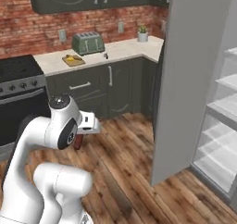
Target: Retrieve the sausage and cheese from the fridge and place them on the cutting board on the counter.
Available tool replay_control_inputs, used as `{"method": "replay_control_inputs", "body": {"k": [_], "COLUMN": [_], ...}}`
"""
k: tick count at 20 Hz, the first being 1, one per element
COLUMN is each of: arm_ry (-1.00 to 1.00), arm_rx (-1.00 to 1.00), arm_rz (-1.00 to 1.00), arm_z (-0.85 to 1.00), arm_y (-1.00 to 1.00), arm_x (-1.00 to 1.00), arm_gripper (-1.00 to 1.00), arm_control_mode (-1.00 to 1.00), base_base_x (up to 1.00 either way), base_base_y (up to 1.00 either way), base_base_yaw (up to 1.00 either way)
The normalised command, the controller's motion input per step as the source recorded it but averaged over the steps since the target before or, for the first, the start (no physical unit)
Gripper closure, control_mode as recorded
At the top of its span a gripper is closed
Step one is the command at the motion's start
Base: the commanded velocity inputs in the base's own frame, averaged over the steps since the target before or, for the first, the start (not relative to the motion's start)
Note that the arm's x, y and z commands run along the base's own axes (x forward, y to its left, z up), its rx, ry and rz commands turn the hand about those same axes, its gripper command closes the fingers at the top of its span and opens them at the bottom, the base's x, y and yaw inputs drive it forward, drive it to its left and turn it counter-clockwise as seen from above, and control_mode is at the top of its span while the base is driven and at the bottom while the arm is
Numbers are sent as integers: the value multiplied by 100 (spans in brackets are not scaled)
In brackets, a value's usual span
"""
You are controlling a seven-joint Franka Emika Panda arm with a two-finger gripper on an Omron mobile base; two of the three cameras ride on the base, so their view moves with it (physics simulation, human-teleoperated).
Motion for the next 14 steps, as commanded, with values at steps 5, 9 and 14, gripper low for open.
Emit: {"method": "replay_control_inputs", "body": {"k": [5, 9, 14], "arm_ry": [0, 0, 0], "arm_rx": [0, 0, 0], "arm_rz": [0, 0, 0], "arm_z": [0, 0, 0], "arm_y": [0, 0, 0], "arm_x": [0, 0, 0], "arm_gripper": [100, 100, 100], "arm_control_mode": [100, 100, 100], "base_base_x": [73, 100, 100], "base_base_y": [89, 94, 76], "base_base_yaw": [45, 22, 13]}}
